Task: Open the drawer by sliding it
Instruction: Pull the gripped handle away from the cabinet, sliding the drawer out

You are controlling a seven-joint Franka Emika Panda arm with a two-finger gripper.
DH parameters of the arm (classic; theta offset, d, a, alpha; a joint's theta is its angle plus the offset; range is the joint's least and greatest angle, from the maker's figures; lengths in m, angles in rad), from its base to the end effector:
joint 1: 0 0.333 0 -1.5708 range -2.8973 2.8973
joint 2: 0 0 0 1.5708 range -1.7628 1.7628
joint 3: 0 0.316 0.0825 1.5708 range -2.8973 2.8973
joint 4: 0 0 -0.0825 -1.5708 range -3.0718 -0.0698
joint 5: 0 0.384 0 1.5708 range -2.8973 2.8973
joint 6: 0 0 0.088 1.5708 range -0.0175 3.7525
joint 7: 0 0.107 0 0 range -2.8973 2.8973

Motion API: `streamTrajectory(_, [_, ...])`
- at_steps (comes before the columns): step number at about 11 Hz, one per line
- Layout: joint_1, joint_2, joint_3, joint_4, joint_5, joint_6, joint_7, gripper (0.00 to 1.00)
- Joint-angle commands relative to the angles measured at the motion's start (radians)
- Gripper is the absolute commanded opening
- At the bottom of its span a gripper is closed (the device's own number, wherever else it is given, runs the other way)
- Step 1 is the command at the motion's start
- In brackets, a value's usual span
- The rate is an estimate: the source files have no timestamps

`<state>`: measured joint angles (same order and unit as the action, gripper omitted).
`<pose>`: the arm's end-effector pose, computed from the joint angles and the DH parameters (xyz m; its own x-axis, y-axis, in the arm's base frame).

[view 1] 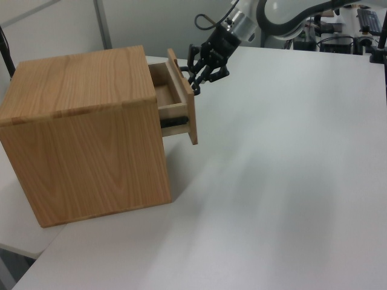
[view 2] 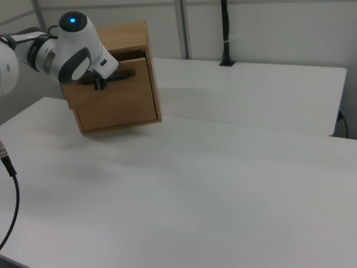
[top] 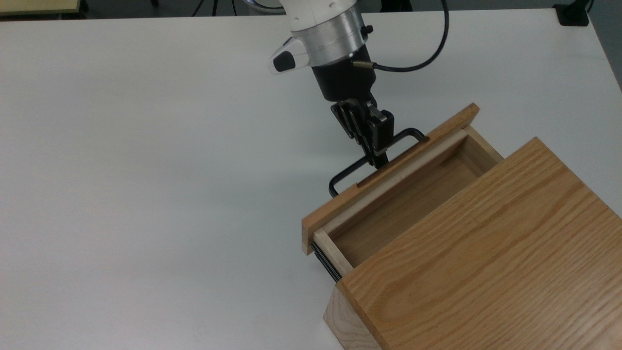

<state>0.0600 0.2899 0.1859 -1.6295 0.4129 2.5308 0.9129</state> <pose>0.6746 0.1491 0.5234 0.5855 -0.8099 -0.0342 -0.6273 -0.4260 -0.6519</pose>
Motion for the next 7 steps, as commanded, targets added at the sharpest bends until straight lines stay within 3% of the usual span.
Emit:
streamTrajectory(1, [-0.055, -0.098, -0.003, -0.072, 0.012, -0.104, -0.055, 0.05])
streamTrajectory(7, [-0.115, -0.150, -0.010, -0.075, -0.012, -0.351, -0.120, 0.05])
